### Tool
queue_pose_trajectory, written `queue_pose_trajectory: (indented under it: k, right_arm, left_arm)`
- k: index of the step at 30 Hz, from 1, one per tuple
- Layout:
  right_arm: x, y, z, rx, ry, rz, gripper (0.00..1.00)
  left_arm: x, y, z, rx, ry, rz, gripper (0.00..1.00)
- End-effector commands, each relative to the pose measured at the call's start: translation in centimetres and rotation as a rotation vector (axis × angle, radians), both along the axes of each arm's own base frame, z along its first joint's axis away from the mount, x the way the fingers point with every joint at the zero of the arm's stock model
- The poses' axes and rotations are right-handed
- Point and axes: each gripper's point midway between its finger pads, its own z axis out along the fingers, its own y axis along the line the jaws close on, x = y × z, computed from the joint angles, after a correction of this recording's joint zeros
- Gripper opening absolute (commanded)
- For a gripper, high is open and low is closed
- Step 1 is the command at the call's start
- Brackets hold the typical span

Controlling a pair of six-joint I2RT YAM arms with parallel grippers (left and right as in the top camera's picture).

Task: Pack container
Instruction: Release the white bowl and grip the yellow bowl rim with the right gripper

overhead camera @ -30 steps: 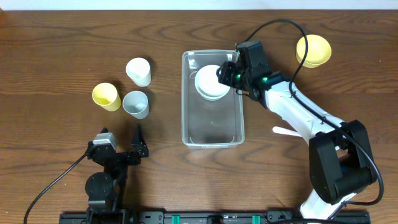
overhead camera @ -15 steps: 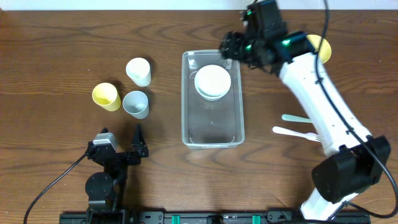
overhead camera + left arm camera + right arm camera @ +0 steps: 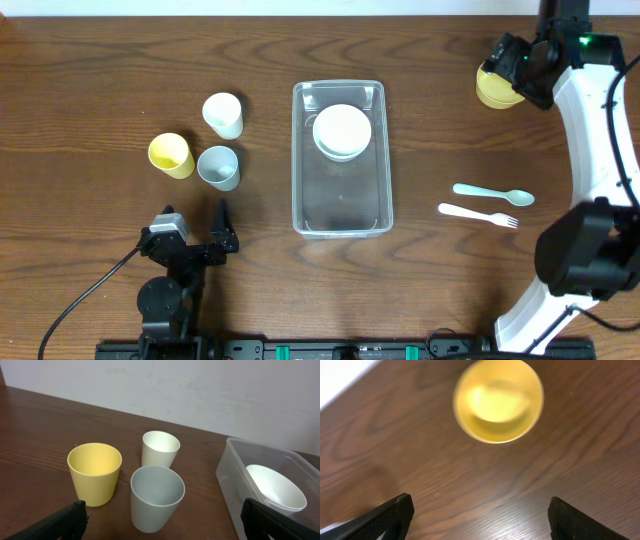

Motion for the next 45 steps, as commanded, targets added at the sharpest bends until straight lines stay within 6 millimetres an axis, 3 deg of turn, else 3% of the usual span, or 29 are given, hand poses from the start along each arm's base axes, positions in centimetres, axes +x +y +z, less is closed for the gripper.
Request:
queue_pose_trajectory:
  k: [1,4,8,17,25,39,45]
  right_arm:
    - [0.5,-0.8,-3.6,0.028,0.07,-0.027,0.87]
    - [0.6,-1.7,-6.9,0.043,0.135,-0.051,0.86]
    - [0.7,-2.5,-9.5,0.059,0.174,-0.067,0.84]
    - [2.3,-5.1,-9.6,0.053,0.098,-0.116,0.8]
    - [2.3,-7.4,-10.1,0.042,0.084,-0.292,0.76]
    - [3.4,-7.3,-16.4,0.076,0.128,-0.328,0.74]
    - [3.6,-7.3,-16.6,0.071,0.122,-0.307,0.57]
  left_arm:
    - [0.0,-0.1,-1.6,0.015,0.037,-0.007,0.98]
    - [0.0,-0.1,-1.6,0.015,0.037,-0.007,0.98]
    - [0.0,-0.1,-1.6,0.015,0.037,-0.007,0.98]
    - [0.0,-0.1,-1.6,0.015,0.037,-0.007,0.98]
    - [0.0,-0.1,-1.6,0.015,0.037,-0.007,0.98]
    - [0.0,-0.1,-1.6,0.015,0.037,-0.007,0.98]
    - [0.0,-0.1,-1.6,0.015,0.037,-0.007,0.98]
